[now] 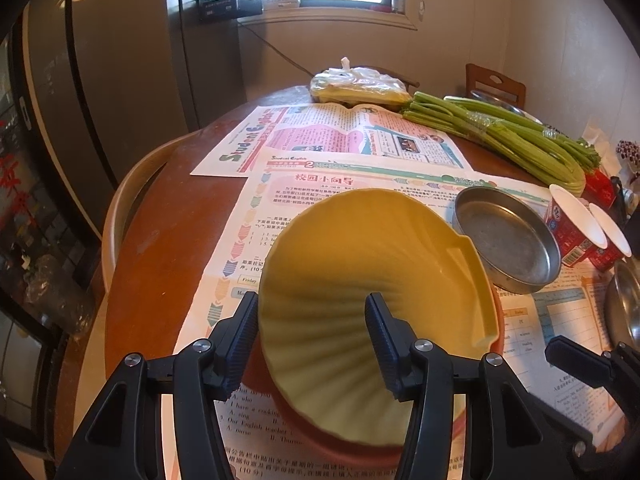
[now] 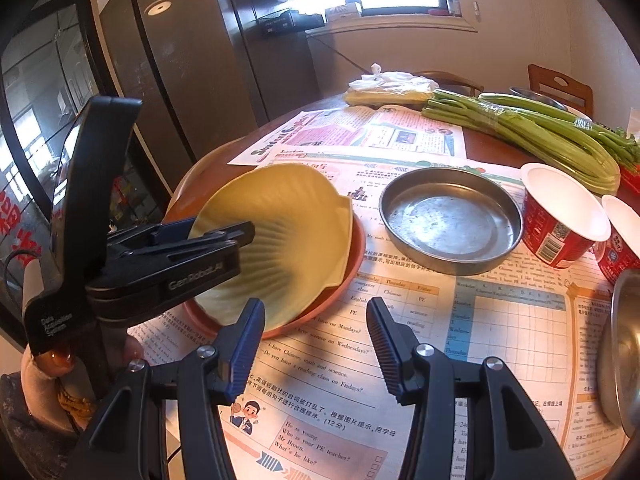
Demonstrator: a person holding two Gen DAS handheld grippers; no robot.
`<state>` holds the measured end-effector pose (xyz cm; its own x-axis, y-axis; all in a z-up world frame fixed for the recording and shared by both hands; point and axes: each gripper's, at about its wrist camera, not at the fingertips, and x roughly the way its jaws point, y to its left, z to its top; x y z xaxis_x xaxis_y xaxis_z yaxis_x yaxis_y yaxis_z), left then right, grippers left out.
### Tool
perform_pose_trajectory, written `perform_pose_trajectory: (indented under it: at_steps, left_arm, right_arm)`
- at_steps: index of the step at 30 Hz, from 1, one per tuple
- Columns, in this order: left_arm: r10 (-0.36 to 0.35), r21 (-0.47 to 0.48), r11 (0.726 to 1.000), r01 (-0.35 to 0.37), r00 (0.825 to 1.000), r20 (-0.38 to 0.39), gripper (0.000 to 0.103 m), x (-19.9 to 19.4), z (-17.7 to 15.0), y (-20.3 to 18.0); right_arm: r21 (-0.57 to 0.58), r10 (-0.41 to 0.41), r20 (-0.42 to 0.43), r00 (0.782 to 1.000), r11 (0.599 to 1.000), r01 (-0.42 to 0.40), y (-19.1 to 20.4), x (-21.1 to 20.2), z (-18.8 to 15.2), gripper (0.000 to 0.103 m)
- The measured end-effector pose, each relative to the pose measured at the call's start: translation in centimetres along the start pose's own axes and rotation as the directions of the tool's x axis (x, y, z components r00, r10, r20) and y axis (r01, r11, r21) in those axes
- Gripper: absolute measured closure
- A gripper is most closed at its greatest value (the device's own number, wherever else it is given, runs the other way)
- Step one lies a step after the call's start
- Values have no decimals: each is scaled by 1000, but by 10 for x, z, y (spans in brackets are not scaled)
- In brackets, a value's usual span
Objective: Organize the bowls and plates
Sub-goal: 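Lower the yellow plate onto the orange plate and open the left gripper, then grasp the rim of the small steel tray with the left gripper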
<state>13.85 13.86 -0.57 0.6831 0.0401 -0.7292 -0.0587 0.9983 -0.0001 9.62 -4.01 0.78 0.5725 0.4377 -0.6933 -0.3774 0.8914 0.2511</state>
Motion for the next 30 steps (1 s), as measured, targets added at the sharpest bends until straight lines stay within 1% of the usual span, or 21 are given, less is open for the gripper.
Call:
perform_pose_trajectory:
  at_steps: [5, 12, 22, 30]
  left_arm:
    - [-11, -23, 1000, 11, 1000, 30, 43, -17, -3, 4]
    - [-29, -22, 999, 30, 997, 74, 35, -43, -6, 1]
    - [-47, -1, 999, 47, 992, 114, 34, -71, -5, -14]
    - [-79, 36, 997, 75, 990, 121, 33, -84, -2, -34]
  right_arm:
    - [9, -4, 15, 1000, 1000, 4, -5, -7, 1, 50]
    - [26, -13, 46, 999, 1000, 12, -13, -20, 1, 50]
    - [58, -31, 92, 995, 998, 26, -30, -46, 2, 50]
    - [132, -74, 140, 987, 990, 56, -59, -71, 2, 47]
